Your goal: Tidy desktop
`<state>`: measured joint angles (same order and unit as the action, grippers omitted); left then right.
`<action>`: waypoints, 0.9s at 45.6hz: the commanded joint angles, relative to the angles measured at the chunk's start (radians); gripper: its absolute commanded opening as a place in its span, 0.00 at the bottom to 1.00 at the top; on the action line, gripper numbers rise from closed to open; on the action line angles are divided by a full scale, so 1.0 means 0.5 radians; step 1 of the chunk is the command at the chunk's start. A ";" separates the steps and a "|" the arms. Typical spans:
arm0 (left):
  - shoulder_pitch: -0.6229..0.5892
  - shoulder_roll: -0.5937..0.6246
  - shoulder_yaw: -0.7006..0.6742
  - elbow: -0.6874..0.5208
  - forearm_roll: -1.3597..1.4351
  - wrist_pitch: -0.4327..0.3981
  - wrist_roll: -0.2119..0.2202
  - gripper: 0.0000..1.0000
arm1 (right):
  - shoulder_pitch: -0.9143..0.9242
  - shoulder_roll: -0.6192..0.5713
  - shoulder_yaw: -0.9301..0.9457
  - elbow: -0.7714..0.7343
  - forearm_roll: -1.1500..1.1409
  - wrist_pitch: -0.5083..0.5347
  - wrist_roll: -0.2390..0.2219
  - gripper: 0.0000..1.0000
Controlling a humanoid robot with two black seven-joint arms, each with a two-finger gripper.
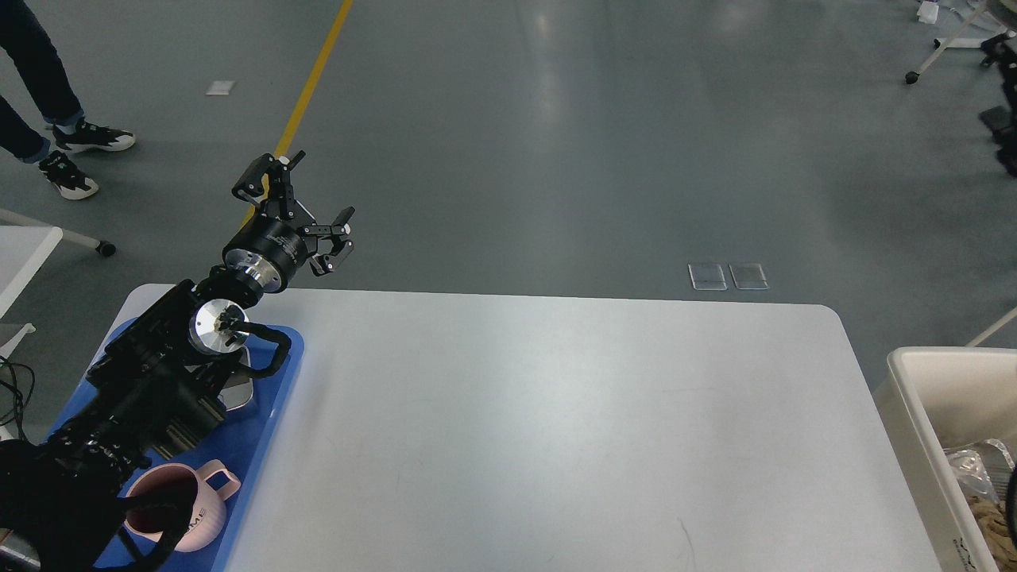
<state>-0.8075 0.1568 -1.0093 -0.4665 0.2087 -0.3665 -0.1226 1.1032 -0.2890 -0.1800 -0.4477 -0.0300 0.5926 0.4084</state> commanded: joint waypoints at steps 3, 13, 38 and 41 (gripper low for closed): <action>0.001 0.021 0.000 0.000 0.003 0.000 0.000 0.98 | 0.042 0.265 0.274 0.024 0.032 0.238 -0.004 1.00; 0.001 0.021 0.000 0.000 0.003 0.000 0.000 0.98 | -0.019 0.483 0.572 0.015 0.139 0.419 0.024 1.00; 0.010 0.024 0.000 0.000 0.003 0.000 0.000 0.98 | -0.157 0.673 0.584 0.009 0.364 0.735 0.131 1.00; 0.013 0.027 0.000 0.000 0.003 0.000 0.000 0.98 | -0.151 0.646 0.581 0.009 0.364 0.735 0.128 1.00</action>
<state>-0.8014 0.1686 -1.0093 -0.4664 0.2101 -0.3665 -0.1226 1.0223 0.0505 0.1135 -0.4432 0.1517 0.9551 0.4732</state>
